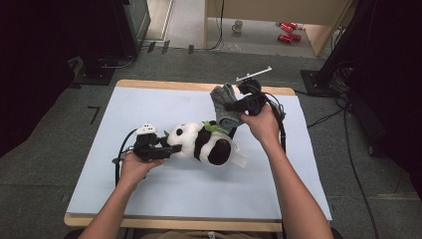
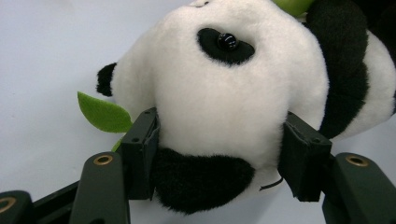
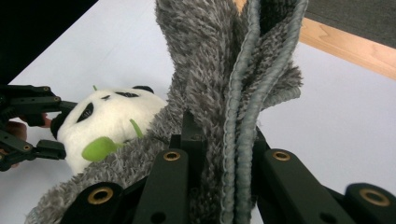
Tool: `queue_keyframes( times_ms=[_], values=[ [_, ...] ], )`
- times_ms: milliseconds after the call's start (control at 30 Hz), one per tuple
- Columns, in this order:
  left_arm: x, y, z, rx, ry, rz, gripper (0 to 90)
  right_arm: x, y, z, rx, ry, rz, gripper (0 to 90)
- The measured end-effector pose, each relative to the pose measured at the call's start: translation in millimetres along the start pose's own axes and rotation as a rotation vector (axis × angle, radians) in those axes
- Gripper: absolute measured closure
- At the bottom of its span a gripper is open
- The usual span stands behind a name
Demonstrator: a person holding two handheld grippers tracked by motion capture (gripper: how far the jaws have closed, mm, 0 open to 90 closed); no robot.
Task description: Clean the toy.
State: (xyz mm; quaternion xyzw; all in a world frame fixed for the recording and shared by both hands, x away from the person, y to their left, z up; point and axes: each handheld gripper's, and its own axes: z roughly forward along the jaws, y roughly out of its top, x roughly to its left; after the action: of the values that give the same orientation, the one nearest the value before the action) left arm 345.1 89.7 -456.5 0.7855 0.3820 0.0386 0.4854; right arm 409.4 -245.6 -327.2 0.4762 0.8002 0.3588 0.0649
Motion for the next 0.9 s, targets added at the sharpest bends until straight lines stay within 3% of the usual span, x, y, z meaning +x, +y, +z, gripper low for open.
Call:
queue_keyframes(
  times_ms=[167,333,400,567,900],
  values=[
    [-0.9,-2.1,-0.8,0.007,0.001,-0.009,38.1,-11.1,-19.9,12.8,0.027,0.011,0.033,78.4],
    [-5.9,-4.9,-1.3,0.010,0.028,0.005,38.2,-14.8,-34.2,24.3,0.056,0.019,0.054,78.2],
    [-5.5,-5.7,-1.2,0.005,0.025,-0.002,38.2,-18.0,-43.9,27.8,0.025,0.035,0.073,78.1],
    [-7.4,-5.3,-0.5,0.005,0.036,0.001,38.4,-20.7,-57.8,25.8,-0.001,0.032,0.054,77.9],
    [-7.5,-5.8,-0.1,-0.007,0.033,0.004,38.2,-34.5,-72.6,23.7,-0.048,0.070,0.085,77.8]
  ],
)
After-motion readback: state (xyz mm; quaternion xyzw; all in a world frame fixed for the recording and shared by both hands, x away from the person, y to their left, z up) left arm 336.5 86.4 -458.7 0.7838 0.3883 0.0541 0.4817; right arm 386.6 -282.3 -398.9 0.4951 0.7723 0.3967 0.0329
